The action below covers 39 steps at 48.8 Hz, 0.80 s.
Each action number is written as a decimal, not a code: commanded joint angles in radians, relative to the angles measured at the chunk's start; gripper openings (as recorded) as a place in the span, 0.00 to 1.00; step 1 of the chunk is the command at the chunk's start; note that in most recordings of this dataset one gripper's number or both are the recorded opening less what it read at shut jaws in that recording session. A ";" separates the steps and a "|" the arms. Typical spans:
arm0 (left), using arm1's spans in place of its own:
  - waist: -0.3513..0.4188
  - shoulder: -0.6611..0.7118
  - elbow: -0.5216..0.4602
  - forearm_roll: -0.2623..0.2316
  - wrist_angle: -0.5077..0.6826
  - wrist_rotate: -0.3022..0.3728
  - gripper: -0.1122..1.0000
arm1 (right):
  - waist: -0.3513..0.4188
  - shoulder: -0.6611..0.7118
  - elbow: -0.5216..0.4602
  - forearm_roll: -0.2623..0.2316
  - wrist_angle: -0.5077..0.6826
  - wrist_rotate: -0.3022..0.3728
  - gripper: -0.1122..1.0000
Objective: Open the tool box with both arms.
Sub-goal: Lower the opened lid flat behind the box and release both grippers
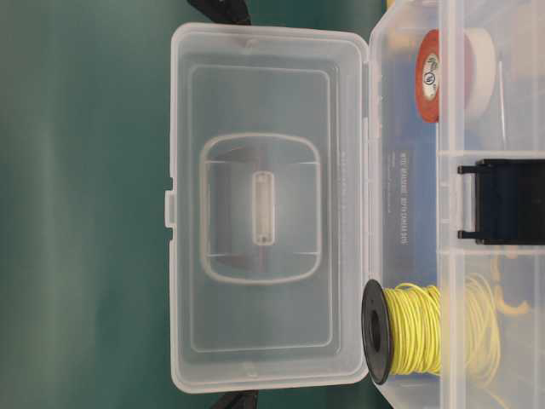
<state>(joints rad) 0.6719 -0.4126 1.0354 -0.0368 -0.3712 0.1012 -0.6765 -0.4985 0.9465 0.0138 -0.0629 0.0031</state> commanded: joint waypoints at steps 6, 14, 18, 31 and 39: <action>0.020 0.046 -0.052 0.002 -0.015 -0.002 0.92 | -0.015 0.031 -0.044 0.003 -0.015 0.003 0.84; 0.038 0.078 -0.072 0.003 -0.015 -0.002 0.92 | -0.040 0.058 -0.057 0.002 -0.015 0.002 0.84; 0.051 0.091 -0.078 0.002 -0.015 -0.002 0.92 | -0.052 0.072 -0.063 0.002 -0.015 0.002 0.84; 0.066 0.106 -0.087 0.003 -0.014 -0.002 0.92 | -0.078 0.112 -0.077 0.002 -0.015 0.002 0.84; 0.072 0.107 -0.086 0.003 -0.011 -0.002 0.92 | -0.080 0.114 -0.077 0.003 -0.015 0.002 0.84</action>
<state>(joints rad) 0.7455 -0.2976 0.9756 -0.0368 -0.3758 0.1012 -0.7609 -0.3804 0.8928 0.0169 -0.0706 0.0077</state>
